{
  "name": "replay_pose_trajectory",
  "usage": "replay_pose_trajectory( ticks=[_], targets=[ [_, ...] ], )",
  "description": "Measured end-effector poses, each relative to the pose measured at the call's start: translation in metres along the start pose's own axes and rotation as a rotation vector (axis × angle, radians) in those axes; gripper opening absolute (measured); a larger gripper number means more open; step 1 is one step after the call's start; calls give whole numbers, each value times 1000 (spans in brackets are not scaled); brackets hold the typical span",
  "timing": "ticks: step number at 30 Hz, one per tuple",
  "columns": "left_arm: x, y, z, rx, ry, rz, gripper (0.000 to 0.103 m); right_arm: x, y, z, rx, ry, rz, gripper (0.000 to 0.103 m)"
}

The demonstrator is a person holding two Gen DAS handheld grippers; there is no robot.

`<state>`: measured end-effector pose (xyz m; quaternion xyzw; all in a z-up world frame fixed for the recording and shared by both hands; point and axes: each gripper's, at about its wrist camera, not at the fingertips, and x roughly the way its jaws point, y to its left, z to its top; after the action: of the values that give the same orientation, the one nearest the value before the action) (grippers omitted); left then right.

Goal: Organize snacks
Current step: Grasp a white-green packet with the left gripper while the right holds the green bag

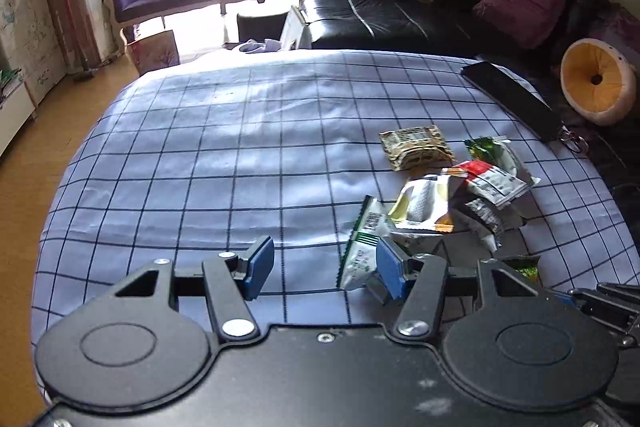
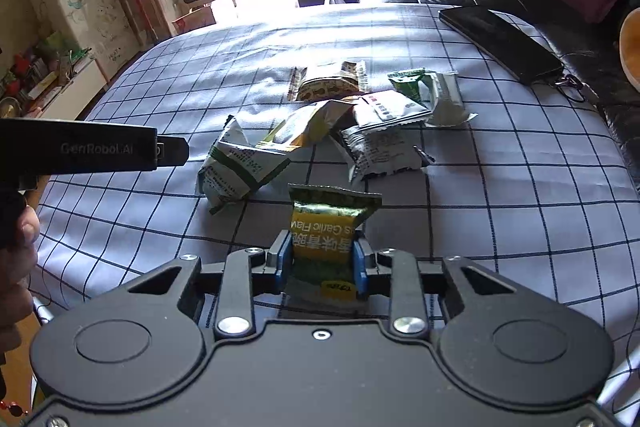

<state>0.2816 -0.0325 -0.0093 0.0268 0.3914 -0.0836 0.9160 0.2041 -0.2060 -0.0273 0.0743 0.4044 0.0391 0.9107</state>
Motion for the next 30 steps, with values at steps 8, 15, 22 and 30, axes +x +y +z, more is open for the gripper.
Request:
replay_pose_trajectory(
  ticks=[8, 15, 22, 30],
  targets=[
    [21, -42, -4, 166, 22, -2, 60, -8, -27, -1, 49, -15, -88, 39],
    [48, -42, 1, 113, 76, -24, 60, -5, -26, -7, 16, -25, -105, 40],
    [51, -45, -2, 94, 61, -15, 60, -5, -26, -10, -1, -38, -110, 41],
    [41, -41, 1, 67, 81, -41, 38, -8, -35, -11, 65, -63, -70, 40]
  ],
)
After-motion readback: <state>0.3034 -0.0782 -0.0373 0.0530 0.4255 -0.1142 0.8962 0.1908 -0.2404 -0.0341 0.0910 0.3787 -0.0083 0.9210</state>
